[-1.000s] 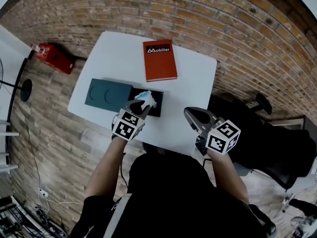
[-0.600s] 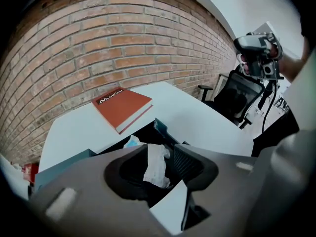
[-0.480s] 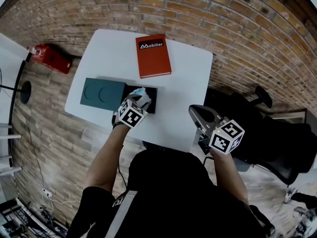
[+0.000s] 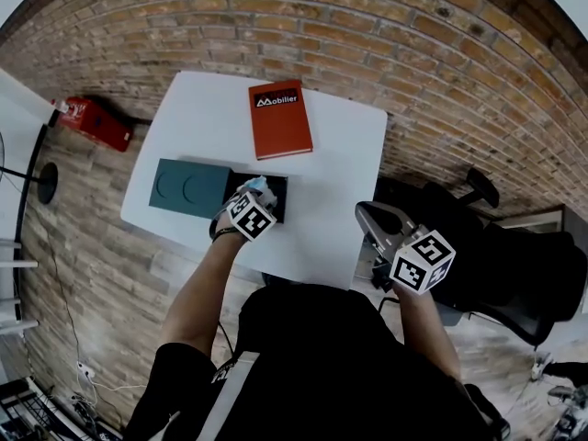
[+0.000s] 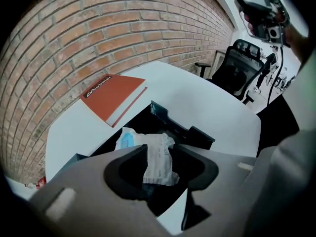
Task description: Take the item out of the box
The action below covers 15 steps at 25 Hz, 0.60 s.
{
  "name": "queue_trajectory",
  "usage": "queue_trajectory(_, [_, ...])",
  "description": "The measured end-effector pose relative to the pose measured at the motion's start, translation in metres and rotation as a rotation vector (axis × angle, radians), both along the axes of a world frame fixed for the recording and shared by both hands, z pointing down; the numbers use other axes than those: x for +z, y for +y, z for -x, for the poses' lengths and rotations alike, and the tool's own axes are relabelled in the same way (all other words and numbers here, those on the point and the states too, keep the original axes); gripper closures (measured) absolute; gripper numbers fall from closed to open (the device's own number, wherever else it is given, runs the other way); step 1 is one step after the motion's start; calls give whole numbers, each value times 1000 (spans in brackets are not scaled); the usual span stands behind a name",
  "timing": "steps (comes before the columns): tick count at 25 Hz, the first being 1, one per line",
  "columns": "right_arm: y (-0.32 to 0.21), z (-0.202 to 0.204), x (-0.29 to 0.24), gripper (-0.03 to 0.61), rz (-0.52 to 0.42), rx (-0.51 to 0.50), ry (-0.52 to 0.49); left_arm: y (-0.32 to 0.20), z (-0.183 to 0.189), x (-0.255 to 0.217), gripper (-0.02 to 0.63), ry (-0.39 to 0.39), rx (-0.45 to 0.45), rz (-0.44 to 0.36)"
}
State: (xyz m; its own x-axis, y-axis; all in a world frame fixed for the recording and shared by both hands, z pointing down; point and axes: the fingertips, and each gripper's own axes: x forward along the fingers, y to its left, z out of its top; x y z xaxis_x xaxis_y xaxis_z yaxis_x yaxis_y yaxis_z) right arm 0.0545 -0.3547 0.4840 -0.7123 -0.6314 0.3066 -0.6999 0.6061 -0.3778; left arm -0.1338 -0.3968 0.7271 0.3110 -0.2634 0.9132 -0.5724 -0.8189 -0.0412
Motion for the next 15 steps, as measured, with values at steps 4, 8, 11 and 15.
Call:
queue_trajectory(4, [-1,-6,-8,578,-14,16,-1,-1,0,8,442,-54,36,30])
queue_trajectory(8, [0,-12,-11,578,-20,35,-5,-7,5,7,507,-77,25,7])
queue_trajectory(11, [-2,-12,-14,578,-25,42,-11,-10,7,-2,555,-66,33,-14])
queue_trajectory(15, [-7,-11,-19,578,-41,44,-7,-15,8,-22,598,-22,41,-37])
